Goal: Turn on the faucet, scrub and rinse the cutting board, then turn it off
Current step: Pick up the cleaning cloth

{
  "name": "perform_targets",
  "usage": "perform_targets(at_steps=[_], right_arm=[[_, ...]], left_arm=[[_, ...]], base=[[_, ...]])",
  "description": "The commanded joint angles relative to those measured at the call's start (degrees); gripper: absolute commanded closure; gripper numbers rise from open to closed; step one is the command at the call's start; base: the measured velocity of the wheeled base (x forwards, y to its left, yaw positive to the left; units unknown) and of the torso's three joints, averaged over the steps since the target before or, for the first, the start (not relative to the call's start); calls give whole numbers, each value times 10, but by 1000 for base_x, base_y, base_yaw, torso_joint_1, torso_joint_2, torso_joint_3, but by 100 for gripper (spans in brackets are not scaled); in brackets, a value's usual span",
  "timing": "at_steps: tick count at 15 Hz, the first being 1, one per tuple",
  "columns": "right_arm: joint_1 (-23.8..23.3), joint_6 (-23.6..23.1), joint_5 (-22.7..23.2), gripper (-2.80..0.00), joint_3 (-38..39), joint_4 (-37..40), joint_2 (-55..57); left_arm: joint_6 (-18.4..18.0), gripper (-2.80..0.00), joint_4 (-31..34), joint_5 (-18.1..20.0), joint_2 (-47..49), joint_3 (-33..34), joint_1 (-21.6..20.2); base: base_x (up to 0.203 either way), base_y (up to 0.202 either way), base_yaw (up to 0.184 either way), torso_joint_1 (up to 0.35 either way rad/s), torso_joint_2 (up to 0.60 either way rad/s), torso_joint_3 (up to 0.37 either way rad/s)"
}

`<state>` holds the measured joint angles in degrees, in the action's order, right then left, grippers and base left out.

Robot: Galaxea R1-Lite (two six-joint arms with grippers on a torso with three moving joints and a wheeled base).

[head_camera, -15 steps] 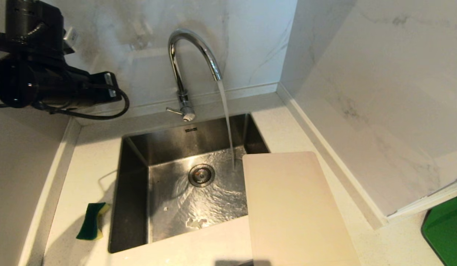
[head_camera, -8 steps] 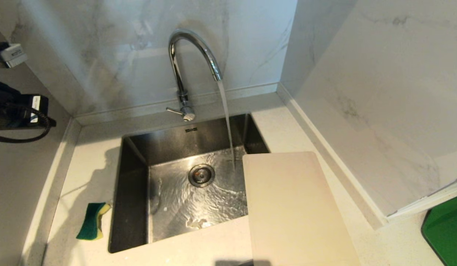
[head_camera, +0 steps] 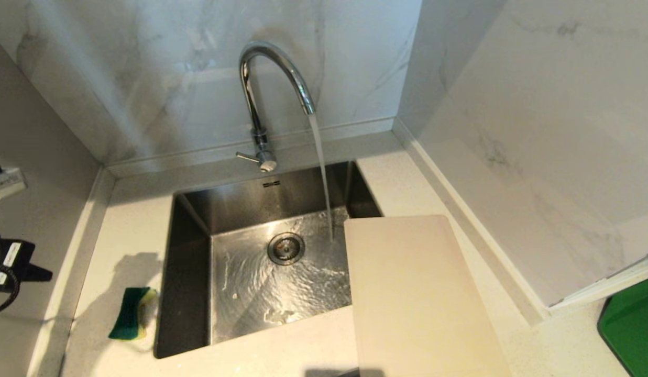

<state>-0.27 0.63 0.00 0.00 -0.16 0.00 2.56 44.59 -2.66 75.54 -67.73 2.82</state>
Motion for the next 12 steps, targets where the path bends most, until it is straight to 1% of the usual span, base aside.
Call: perform_targets(at_steps=[1,3,5,6,7,8,10,12], right_arm=[[0,0,0,0,0,0,0],[0,0,0,0,0,0,0],[0,0,0,0,0,0,0],[0,0,0,0,0,0,0],[0,0,0,0,0,0,0],[0,0,0,0,0,0,0],[0,0,0,0,0,0,0],[0,0,0,0,0,0,0]], left_arm=[[0,0,2,16,-30,72,-21],[2,0,2,27,-35,113,-34],[5,0,-7,39,-33,147,-35],[6,0,-22,41,-29,164,-34],[13,0,-56,42,-23,190,-33],[21,-280,-90,41,-14,216,-30],[31,-280,-144,39,10,247,-27],[36,-280,-168,39,30,251,-26]], base=[[0,0,0,0,0,0],[0,0,0,0,0,0],[0,0,0,0,0,0],[0,0,0,0,0,0],[0,0,0,0,0,0],[0,0,0,0,0,0],[0,0,0,0,0,0],[0,0,0,0,0,0]])
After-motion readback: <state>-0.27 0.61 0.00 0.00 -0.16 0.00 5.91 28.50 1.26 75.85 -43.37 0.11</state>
